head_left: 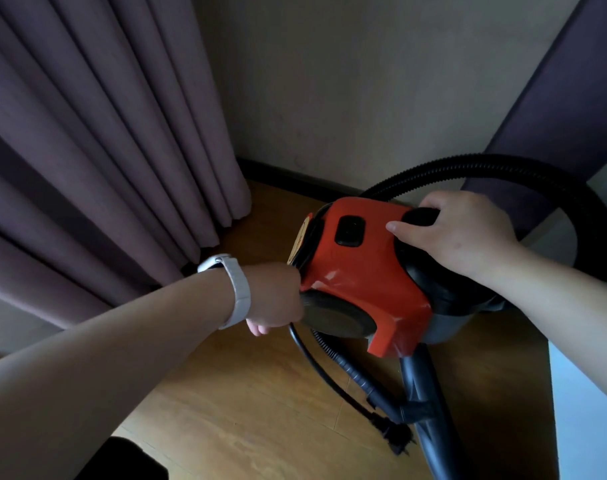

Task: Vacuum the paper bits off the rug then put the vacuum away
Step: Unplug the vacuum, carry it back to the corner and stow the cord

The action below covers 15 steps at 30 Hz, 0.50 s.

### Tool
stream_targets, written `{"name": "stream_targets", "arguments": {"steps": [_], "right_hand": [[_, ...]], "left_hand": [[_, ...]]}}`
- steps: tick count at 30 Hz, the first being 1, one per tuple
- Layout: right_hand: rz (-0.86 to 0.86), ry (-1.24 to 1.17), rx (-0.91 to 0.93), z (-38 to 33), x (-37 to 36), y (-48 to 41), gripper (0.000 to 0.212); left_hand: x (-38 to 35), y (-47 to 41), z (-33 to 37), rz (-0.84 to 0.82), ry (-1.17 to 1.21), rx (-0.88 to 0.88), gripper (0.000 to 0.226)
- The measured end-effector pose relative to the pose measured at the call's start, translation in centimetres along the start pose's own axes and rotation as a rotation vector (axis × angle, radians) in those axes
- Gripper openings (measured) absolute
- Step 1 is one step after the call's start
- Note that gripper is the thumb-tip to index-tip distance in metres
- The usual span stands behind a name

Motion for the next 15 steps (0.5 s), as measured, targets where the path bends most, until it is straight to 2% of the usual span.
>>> {"name": "stream_targets", "arguments": {"steps": [3, 5, 8, 10, 11, 13, 15], "right_hand": [[-0.002, -0.013, -0.013, 0.2, -0.1, -0.1, 0.042], [0.0, -0.027, -0.007, 0.2, -0.1, -0.2, 0.04], [-0.012, -0.029, 0.02, -0.2, 0.0, 0.0, 0.037], [-0.018, -0.031, 0.026, -0.3, 0.0, 0.1, 0.037], [-0.022, -0.031, 0.023, -0.3, -0.1, 0.1, 0.037], [-0.033, -0.02, 0.019, -0.3, -0.3, 0.2, 0.04], [-0.063, -0.008, 0.027, -0.5, -0.5, 0.2, 0.042]], "left_hand": [[2.0, 0.8, 1.1, 0.054, 0.147, -0.098, 0.021], [2.5, 1.0, 1.3, -0.029, 0.257, -0.158, 0.02], [1.6, 1.0, 1.0, -0.239, 0.461, -0.183, 0.012], [1.4, 1.0, 0.6, -0.267, 0.398, -0.243, 0.024], [1.5, 1.2, 0.6, -0.228, 0.288, -0.281, 0.028], [2.3, 1.8, 1.2, -0.036, 0.065, -0.371, 0.02], [3.4, 2.2, 1.8, 0.143, 0.058, -0.437, 0.027]]}}
Point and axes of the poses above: each hand's wrist, its own y-axis away from the middle knuckle, its own x-axis out of the back of the hand, z = x × y, the point moved 7 cm from there along -y, towards the middle knuckle, and after that the axes turned 8 degrees about x, right-handed, at the moved point
